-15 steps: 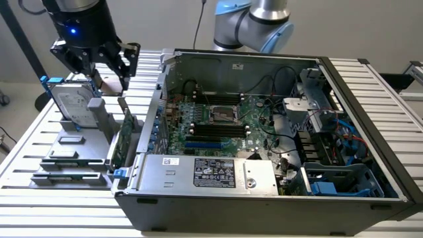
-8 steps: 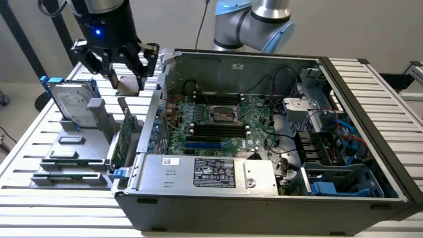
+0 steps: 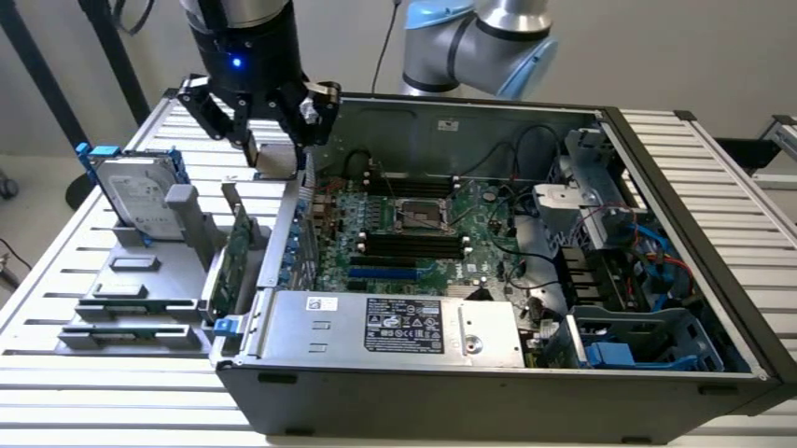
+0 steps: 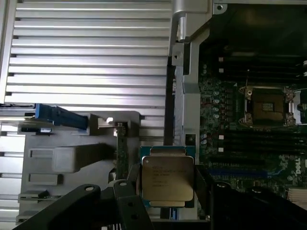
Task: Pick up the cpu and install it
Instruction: 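Pick up the cpu and move it towards the insertion slot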
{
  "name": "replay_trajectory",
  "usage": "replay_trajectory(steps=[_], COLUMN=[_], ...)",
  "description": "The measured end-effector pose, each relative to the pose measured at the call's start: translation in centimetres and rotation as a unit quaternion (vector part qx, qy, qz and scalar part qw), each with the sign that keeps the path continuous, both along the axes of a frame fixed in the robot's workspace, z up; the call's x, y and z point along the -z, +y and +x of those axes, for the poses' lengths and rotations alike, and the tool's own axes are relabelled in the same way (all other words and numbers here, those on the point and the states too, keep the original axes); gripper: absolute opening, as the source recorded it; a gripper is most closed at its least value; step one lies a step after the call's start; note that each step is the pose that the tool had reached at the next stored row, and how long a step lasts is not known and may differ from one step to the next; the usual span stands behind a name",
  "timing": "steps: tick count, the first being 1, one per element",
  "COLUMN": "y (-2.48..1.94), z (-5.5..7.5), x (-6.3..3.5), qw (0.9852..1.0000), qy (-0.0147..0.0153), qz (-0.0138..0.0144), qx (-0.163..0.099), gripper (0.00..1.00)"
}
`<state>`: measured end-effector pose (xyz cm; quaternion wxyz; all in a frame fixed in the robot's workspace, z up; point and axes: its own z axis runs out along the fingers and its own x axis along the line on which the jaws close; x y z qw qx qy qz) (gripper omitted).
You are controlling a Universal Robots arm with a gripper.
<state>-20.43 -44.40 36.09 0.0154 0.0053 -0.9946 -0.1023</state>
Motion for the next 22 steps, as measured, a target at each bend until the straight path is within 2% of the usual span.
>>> replay_trajectory(steps=[6,14,19,22], y=[0.00,0.09,0.45,1.02], z=[2.7,6.4,8.6,9.8], x=[0.00,0.07,0.59,0.95], qw=[1.0000,1.0000,1.0000,1.0000], qy=[0.0000,0.0005,0.0014,0.0015], qz=[0.0030,0.0032,0.0002,-0.0025], qx=[0.000,0.000,0.000,0.000], gripper=[0.55,0.55,0.55,0.55])
